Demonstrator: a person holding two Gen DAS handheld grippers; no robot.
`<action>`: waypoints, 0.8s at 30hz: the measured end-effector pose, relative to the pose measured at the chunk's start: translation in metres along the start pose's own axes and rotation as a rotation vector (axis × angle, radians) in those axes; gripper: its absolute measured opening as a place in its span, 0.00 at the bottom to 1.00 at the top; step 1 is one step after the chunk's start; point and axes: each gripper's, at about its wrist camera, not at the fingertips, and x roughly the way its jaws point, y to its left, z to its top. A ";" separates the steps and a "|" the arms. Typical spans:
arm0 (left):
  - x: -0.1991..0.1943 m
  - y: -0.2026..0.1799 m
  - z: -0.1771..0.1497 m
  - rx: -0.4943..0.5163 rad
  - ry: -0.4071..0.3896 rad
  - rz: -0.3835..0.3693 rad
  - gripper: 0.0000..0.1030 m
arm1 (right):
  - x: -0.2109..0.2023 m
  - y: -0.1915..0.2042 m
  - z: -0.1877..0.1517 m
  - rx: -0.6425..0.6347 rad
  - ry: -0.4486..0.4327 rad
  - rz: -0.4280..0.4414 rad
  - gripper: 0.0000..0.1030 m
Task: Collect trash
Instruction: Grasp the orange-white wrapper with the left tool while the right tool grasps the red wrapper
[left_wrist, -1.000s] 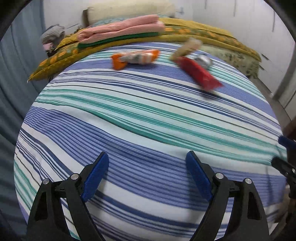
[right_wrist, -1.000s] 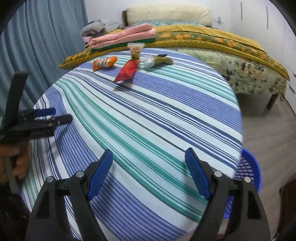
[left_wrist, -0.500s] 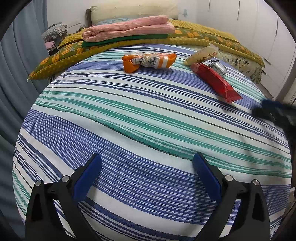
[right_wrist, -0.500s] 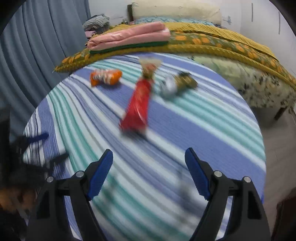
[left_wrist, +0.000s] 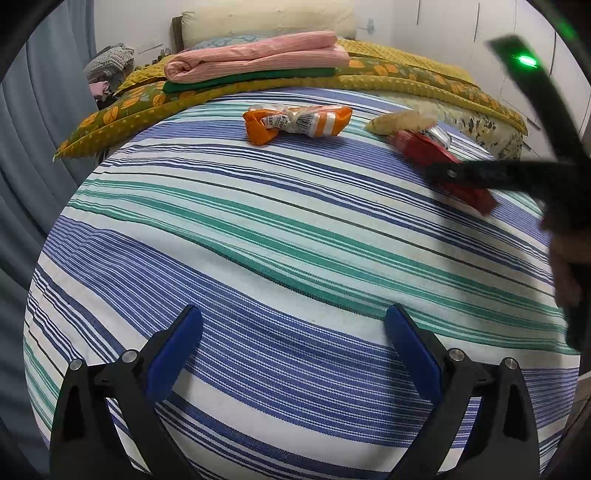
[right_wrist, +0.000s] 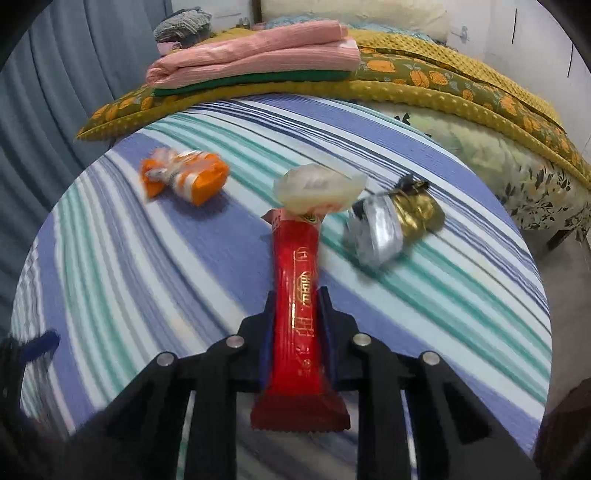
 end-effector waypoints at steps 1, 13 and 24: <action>0.000 0.000 0.000 0.000 0.000 0.000 0.94 | -0.005 0.001 -0.006 -0.006 -0.003 0.001 0.20; 0.022 0.031 0.035 0.174 0.001 -0.074 0.95 | -0.053 0.023 -0.090 -0.037 -0.081 0.010 0.53; 0.093 0.068 0.133 0.192 -0.005 -0.116 0.96 | -0.045 0.020 -0.095 -0.022 -0.080 0.036 0.64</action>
